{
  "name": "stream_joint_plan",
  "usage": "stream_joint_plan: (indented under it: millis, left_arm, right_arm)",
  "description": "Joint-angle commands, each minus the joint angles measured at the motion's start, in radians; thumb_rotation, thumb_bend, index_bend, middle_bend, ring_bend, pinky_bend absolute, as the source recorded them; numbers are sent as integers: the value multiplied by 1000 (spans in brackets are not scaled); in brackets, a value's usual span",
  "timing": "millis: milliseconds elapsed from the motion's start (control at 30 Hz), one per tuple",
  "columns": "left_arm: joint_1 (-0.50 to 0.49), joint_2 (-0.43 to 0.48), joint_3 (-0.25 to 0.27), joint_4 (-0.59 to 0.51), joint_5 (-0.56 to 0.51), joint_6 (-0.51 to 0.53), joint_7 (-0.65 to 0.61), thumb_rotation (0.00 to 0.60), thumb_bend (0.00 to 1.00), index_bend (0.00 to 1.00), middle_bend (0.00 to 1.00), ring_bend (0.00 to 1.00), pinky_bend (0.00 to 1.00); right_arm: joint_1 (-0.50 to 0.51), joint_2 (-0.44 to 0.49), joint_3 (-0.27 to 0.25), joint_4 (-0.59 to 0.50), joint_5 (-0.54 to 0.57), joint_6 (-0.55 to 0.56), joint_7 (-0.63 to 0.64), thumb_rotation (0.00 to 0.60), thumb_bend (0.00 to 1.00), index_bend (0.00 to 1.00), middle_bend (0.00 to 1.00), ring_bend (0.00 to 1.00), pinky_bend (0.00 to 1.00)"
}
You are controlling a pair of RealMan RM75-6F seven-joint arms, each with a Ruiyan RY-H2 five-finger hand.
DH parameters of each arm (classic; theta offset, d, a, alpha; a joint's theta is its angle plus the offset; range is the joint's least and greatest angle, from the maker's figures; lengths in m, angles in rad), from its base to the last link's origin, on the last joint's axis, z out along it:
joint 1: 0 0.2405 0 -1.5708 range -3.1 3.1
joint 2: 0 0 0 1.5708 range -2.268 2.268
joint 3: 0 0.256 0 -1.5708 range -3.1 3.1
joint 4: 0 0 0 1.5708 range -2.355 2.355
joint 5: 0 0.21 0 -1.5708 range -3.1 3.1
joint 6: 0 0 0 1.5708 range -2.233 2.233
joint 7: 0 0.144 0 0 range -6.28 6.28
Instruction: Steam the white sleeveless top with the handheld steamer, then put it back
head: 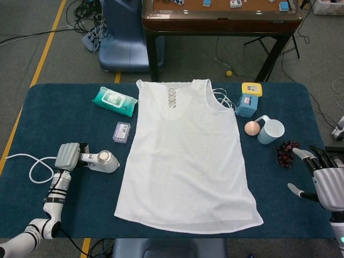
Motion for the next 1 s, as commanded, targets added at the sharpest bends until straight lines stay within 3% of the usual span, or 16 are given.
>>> stream_joint_plan:
  millis: [33,367,600,700,867,900,1000]
  left_arm:
    - [2,24,0,-27,10,-1,-55,600,119,857,761,645,706]
    - [8,67,2,-92,25,19,-117,600,120,861,760,646,720]
    - [15,116,-6,-246,29,60,-47,600,121,859,754,643,720]
    - [14,147,-11,-353,20,66,25,600,120,856,751,640,720]
    - [4,177,-19,-503,3,63,132,600,121,852,749,637,720]
    - [-1,179,-21,-531,1,62,156,600,121,851,749,637,720]
    - [-17,172,-26,-586,-2,60,208,600,120,851,749,637,720]
  right_arm:
    - [1,0,-3,-2,-3,-5,-3,600,143,180,248,117,138]
    - [22,-10,-27,-11,-28,-58,-14,600,144,180,248,117,138]
    - [77,-37,-69,1,-76,-175,-12,600,164,173,247,117,138]
    - [111,-55,-88,3,-100,-240,-3,600,398,94,224,117,138]
    - [162,-93,-102,20,-120,-323,-8,600,901,27,174,85,139]
    - [177,-101,-106,21,-123,-348,-7,600,960,25,167,70,139]
    - [214,-128,-112,31,-134,-399,10,600,1000,26,155,59,139]
